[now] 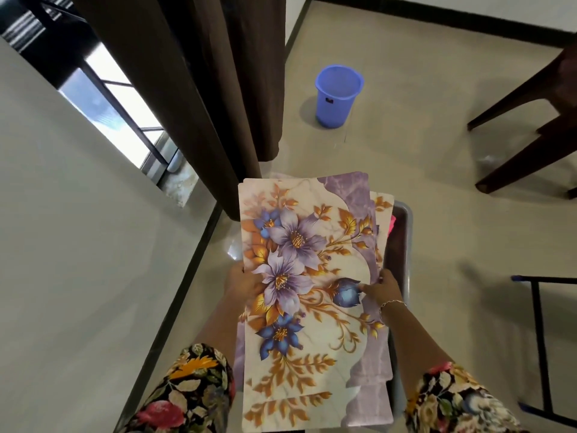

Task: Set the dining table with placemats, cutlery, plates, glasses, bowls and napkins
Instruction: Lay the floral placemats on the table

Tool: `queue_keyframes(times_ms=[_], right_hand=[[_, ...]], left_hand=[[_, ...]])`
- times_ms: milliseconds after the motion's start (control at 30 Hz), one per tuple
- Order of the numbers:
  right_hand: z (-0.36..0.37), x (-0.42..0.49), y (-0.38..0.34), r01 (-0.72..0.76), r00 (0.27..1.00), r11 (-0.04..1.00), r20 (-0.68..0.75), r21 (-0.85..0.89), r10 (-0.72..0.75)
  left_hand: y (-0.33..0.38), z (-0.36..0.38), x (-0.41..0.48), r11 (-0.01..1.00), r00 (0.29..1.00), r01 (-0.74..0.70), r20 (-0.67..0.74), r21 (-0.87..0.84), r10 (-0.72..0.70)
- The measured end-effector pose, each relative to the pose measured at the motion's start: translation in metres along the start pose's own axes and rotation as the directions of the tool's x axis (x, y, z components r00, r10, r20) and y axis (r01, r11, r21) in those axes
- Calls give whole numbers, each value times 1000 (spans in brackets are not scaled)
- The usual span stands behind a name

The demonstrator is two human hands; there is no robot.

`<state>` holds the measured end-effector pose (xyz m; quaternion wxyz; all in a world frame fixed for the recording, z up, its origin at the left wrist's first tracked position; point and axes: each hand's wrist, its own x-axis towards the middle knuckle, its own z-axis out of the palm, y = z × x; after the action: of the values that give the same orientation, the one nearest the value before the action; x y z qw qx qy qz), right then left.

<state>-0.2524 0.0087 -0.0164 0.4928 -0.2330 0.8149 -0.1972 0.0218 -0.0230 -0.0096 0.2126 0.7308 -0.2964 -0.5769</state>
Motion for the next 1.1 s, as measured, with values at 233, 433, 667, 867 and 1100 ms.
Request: queue_keyframes(times_ms=[233,433,667,867,1100], right_hand=[[-28,-39,0,179,982,982,-61,52,-176],[-80,-107,10,393,916,910,-143,132,-375],[-176,-211,53,579,808,744,-353,332,-471],[-279,-292,115,714,673,570,-622,406,-400],[-407,-363,180,851,479,392,-823,350,-304]], left_hand=[[16,-2,-55,985,995,-71,56,-156,80],[21,3,-121,953,974,-204,52,-222,221],[50,52,-245,880,896,-382,120,-282,427],[74,135,-343,760,719,-531,276,-376,638],[99,254,-444,646,456,-590,461,-484,761]])
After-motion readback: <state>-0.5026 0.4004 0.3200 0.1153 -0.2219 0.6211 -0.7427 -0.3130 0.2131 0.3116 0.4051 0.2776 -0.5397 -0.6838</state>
